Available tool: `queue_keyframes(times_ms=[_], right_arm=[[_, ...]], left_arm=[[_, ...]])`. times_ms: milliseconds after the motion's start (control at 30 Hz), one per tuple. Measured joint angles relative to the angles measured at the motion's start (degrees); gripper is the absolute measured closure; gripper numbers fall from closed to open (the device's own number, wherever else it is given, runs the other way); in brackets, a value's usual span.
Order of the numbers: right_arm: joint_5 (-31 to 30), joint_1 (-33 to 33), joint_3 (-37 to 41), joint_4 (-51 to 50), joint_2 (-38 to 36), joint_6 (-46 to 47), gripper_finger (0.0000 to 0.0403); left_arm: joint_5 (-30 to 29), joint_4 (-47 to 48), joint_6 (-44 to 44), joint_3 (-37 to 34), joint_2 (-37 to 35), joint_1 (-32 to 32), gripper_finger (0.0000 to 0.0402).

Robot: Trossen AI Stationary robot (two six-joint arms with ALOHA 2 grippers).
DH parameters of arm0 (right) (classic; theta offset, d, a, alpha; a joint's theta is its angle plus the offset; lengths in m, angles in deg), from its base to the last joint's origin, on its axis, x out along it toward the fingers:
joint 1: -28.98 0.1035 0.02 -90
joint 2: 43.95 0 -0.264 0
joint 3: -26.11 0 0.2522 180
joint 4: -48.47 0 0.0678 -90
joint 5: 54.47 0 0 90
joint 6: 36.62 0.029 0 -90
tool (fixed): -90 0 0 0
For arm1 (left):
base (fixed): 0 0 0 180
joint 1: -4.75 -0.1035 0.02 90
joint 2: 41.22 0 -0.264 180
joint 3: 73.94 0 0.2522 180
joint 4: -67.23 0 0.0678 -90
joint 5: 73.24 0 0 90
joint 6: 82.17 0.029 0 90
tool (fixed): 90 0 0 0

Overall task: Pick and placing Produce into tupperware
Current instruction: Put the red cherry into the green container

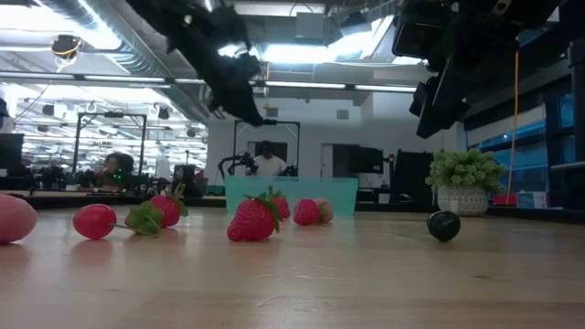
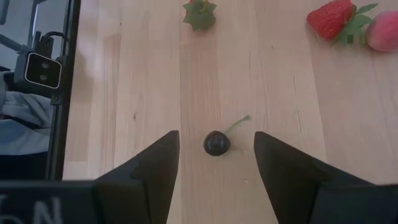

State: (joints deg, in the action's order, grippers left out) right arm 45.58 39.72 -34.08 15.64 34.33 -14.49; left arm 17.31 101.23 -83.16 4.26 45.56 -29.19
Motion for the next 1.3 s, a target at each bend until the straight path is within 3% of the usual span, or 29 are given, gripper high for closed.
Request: queue_keyframes(times_ms=[233, 467, 1133, 1300], right_arm=[[0.0, 0.0, 0.0, 0.0, 0.0, -0.1, 0.0192], [0.0, 0.0, 0.0, 0.0, 0.0, -0.2, 0.0192], [0.0, 0.0, 0.0, 0.0, 0.0, -3.0, 0.0192], [0.0, 0.0, 0.0, 0.0, 0.0, -3.0, 0.0192]], left_arm=[[0.0, 5.6, -1.3, 9.1, 13.1, -5.3, 0.0368], [0.0, 11.1, 0.0, 17.9, 23.3, -5.2, 0.0371], [-3.5, 14.8, -1.6, 25.1, 34.2, -3.7, 0.0371], [-6.5, 15.2, -1.4, 26.3, 35.9, -4.7, 0.0365]])
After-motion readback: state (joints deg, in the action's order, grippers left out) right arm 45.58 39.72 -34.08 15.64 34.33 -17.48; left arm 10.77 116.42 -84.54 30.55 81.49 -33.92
